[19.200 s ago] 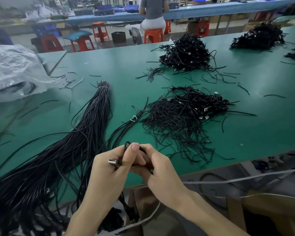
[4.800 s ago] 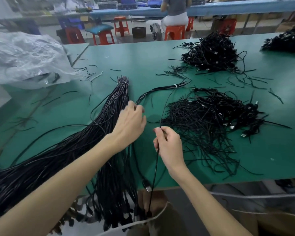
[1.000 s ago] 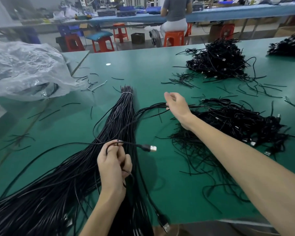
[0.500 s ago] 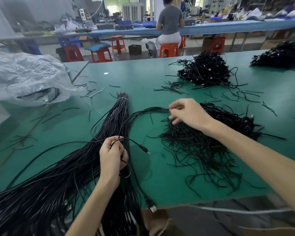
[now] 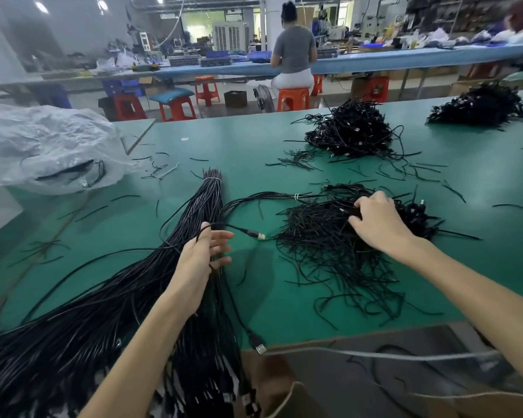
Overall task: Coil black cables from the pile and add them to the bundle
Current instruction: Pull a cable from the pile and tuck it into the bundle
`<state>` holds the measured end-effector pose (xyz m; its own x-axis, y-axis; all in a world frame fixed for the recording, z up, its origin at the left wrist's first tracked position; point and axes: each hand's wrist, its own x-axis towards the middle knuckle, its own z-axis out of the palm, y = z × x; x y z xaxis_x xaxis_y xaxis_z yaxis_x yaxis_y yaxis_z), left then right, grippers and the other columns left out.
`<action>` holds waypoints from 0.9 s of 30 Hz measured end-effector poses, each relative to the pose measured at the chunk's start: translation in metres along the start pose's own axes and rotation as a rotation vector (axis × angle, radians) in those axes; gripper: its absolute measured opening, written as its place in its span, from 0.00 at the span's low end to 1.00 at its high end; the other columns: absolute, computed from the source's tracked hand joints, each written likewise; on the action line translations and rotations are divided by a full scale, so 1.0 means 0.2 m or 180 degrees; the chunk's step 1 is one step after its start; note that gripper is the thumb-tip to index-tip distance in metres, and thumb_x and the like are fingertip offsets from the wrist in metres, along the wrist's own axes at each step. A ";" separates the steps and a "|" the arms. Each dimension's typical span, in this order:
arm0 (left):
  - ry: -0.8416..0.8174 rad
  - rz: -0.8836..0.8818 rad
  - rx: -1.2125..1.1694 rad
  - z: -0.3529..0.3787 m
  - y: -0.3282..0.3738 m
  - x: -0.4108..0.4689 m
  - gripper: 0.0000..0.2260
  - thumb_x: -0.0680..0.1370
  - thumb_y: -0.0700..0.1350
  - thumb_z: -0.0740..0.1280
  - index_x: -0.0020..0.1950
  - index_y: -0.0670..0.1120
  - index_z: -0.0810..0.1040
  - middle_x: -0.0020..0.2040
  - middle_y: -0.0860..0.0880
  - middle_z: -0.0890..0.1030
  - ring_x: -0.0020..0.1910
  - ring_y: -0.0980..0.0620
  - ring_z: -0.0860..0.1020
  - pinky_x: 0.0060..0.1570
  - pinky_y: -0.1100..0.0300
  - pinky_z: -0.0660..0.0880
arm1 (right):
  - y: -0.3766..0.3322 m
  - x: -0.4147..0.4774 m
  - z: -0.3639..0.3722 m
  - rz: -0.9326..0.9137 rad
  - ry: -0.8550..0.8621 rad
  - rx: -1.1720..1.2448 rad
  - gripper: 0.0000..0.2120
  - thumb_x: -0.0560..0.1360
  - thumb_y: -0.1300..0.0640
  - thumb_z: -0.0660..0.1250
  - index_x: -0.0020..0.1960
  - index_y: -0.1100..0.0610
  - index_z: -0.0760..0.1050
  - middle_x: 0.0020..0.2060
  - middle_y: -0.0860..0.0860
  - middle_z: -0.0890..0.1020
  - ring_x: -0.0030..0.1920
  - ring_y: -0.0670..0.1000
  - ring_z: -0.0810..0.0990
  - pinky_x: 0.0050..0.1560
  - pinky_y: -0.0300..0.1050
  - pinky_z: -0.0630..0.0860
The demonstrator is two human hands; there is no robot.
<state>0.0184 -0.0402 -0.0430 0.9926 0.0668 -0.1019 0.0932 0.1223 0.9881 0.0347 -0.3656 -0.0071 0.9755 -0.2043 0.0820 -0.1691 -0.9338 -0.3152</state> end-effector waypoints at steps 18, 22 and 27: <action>-0.1102 -0.0558 -0.1895 0.09 0.15 -0.08 0.12 0.85 0.51 0.60 0.50 0.44 0.76 0.43 0.49 0.78 0.31 0.56 0.72 0.30 0.64 0.72 | -0.54 -0.48 0.27 -0.1639 -0.1249 0.2577 0.16 0.85 0.48 0.62 0.44 0.55 0.81 0.26 0.48 0.78 0.31 0.48 0.75 0.39 0.45 0.72; -0.1195 -0.0745 -0.2959 -0.02 0.19 -0.04 0.15 0.87 0.48 0.56 0.45 0.45 0.74 0.40 0.54 0.74 0.29 0.60 0.67 0.28 0.68 0.67 | -0.46 -0.49 0.28 -0.1664 -0.1080 0.2607 0.21 0.84 0.42 0.61 0.38 0.53 0.79 0.26 0.47 0.68 0.28 0.46 0.66 0.34 0.39 0.64; -0.1496 -0.0697 -0.3299 -0.08 0.23 -0.06 0.18 0.88 0.47 0.53 0.42 0.46 0.73 0.34 0.56 0.72 0.26 0.59 0.57 0.26 0.64 0.63 | -0.38 -0.50 0.27 -0.1727 -0.1071 0.2422 0.23 0.82 0.40 0.61 0.34 0.53 0.76 0.25 0.48 0.68 0.26 0.45 0.64 0.33 0.35 0.63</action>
<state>0.0100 -0.0194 0.0012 0.9147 -0.4041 0.0087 0.3734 0.8532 0.3642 -0.0415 -0.2581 -0.0424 0.9030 0.3990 0.1592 0.3326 -0.4149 -0.8469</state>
